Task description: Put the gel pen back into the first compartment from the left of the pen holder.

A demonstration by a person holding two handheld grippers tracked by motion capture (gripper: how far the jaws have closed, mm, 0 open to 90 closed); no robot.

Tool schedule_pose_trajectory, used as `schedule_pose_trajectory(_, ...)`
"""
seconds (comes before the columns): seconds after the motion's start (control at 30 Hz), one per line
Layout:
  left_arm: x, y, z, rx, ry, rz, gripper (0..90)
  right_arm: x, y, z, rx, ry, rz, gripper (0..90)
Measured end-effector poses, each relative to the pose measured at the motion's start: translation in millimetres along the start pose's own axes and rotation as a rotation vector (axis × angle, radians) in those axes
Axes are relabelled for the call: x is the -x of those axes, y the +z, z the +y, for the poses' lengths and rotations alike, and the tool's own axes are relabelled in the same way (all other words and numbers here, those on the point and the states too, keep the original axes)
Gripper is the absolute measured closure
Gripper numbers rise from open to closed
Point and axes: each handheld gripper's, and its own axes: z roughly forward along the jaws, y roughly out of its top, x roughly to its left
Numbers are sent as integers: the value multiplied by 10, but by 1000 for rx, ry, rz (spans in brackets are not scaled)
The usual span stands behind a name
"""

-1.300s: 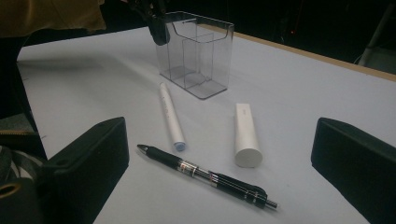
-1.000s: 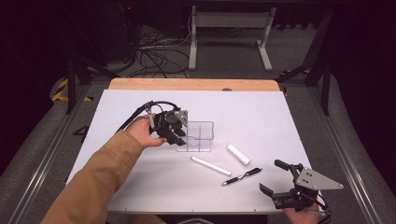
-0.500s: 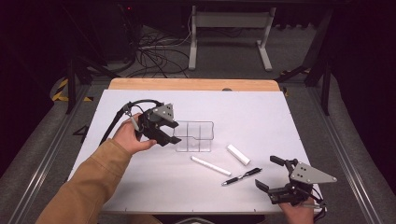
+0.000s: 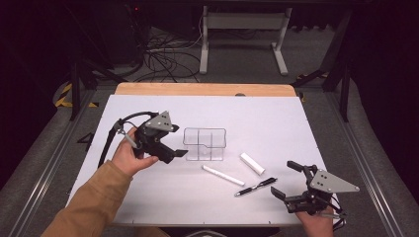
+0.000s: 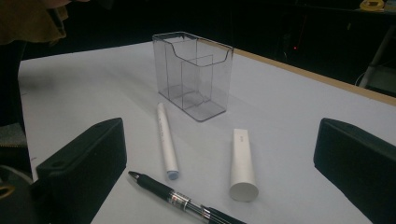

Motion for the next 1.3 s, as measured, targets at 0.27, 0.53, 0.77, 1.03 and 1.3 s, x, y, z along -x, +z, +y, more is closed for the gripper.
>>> schedule_pose_trajectory(0.27,296,-186,-405,209,-81,111,118,55,100,69,-18,-2,27,18)
schedule_pose_trajectory(0.53,463,-268,-722,379,-132,91,110,94,172,154,-44,-10,52,3)
schedule_pose_trajectory(0.77,569,-295,-1010,395,-183,172,90,66,193,170,-62,-33,56,3)
schedule_pose_trajectory(1.03,625,-265,-1211,357,-183,264,67,47,219,188,-99,-47,52,3)
schedule_pose_trajectory(1.3,600,-272,-1325,406,-182,212,63,5,200,237,-140,-86,52,62)
